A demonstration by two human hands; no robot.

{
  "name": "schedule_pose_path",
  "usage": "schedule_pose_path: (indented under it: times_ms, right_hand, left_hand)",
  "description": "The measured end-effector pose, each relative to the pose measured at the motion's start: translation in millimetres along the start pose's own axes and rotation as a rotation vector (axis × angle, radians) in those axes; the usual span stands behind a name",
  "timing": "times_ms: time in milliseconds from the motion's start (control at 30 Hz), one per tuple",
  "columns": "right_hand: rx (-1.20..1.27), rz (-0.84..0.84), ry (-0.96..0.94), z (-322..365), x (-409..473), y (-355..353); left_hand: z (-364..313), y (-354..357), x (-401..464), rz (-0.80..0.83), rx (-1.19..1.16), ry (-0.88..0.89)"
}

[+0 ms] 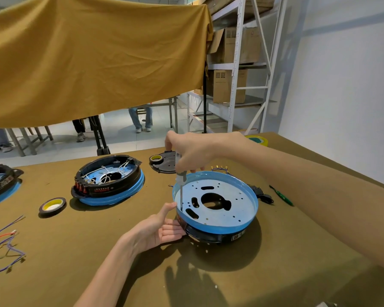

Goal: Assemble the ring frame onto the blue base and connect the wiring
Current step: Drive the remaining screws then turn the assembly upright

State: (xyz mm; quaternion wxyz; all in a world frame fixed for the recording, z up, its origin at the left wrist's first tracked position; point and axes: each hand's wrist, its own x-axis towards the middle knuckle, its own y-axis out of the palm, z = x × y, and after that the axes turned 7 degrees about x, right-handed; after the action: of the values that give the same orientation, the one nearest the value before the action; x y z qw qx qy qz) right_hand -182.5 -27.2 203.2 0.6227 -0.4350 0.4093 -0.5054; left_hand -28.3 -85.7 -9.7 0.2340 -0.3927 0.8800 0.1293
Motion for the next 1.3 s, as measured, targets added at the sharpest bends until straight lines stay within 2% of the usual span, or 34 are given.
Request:
schedule_pose_path:
  times_ms: [100, 233, 367, 500, 633, 767, 900, 1067, 1200, 1300]
  right_hand:
    - [-0.163, -0.096, -0.005, 0.0, 2.0, 4.6]
    - [0.033, 0.02, 0.026, -3.7, -3.5, -1.0]
    - [-0.167, -0.13, 0.005, -8.5, -4.2, 5.6]
    - [-0.001, -0.012, 0.01, -9.3, -8.8, 0.7]
    - [-0.131, -0.131, -0.043, -9.3, -5.7, 7.7]
    - [0.018, 0.013, 0.0, -5.7, -6.4, 0.0]
    - [-0.08, -0.07, -0.054, -3.0, 0.3, 5.8]
    - [0.01, 0.021, -0.025, -3.1, 4.1, 0.3]
    - [-0.042, -0.081, -0.046, -9.0, 7.9, 7.5]
    - [0.022, 0.014, -0.003, -8.8, 7.3, -0.2]
  left_hand:
    - [-0.4, 0.8, -1.2, -0.009, 0.002, 0.005]
    - [0.2, -0.1, -0.5, -0.004, -0.006, 0.007]
    - [1.0, -0.1, 0.2, -0.016, -0.008, 0.0]
    - [1.8, -0.2, 0.3, -0.022, -0.014, 0.0]
    - [0.7, 0.4, -1.3, -0.017, -0.02, 0.0]
    - [0.5, 0.9, -2.0, -0.017, -0.017, 0.0]
    - [-0.2, 1.3, -1.5, -0.015, -0.025, -0.006]
    - [0.4, -0.4, 0.7, -0.017, -0.029, -0.008]
    - [0.3, 0.4, 0.2, -0.021, -0.017, -0.016]
    - [1.0, 0.9, 0.6, -0.032, -0.009, -0.005]
